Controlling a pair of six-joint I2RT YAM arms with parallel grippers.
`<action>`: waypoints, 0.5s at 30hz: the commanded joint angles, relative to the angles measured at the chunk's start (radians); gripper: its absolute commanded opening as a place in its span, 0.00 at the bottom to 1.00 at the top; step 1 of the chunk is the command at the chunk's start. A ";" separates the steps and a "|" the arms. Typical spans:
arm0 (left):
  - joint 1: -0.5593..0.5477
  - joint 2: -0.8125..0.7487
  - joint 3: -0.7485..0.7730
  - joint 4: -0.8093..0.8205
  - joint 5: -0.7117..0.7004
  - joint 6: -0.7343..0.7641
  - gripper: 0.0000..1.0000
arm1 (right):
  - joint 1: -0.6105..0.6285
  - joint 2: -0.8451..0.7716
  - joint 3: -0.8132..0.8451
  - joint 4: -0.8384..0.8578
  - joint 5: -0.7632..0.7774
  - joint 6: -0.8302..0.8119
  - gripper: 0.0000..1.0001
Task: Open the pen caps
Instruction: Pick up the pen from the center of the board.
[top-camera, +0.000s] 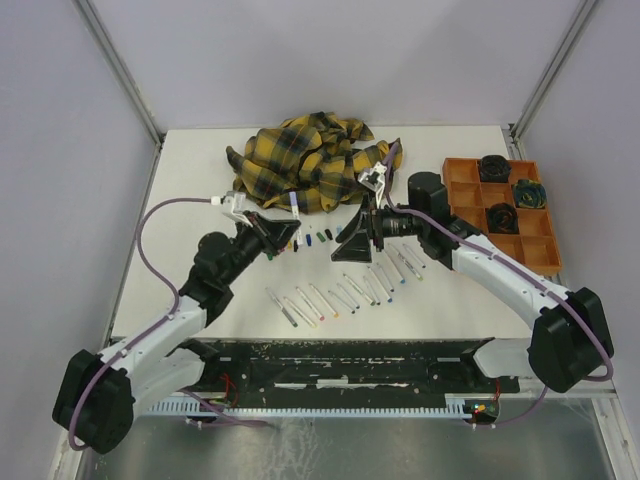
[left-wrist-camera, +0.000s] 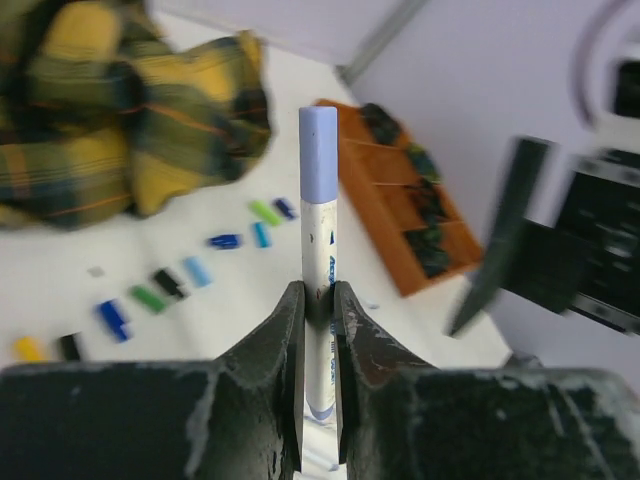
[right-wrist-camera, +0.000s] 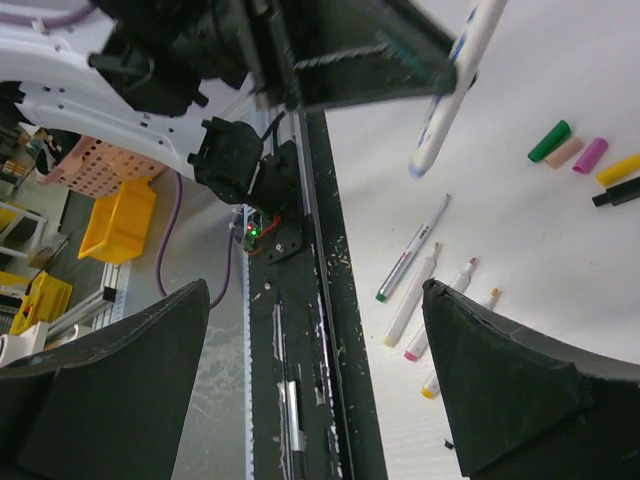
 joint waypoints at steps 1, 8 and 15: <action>-0.161 -0.054 -0.062 0.378 -0.088 -0.097 0.03 | -0.004 -0.021 -0.010 0.281 -0.020 0.161 0.95; -0.287 -0.002 -0.096 0.606 -0.189 -0.120 0.03 | -0.004 -0.020 -0.049 0.383 -0.002 0.234 0.96; -0.362 0.074 -0.076 0.696 -0.225 -0.131 0.03 | -0.002 -0.019 -0.068 0.421 0.002 0.248 0.96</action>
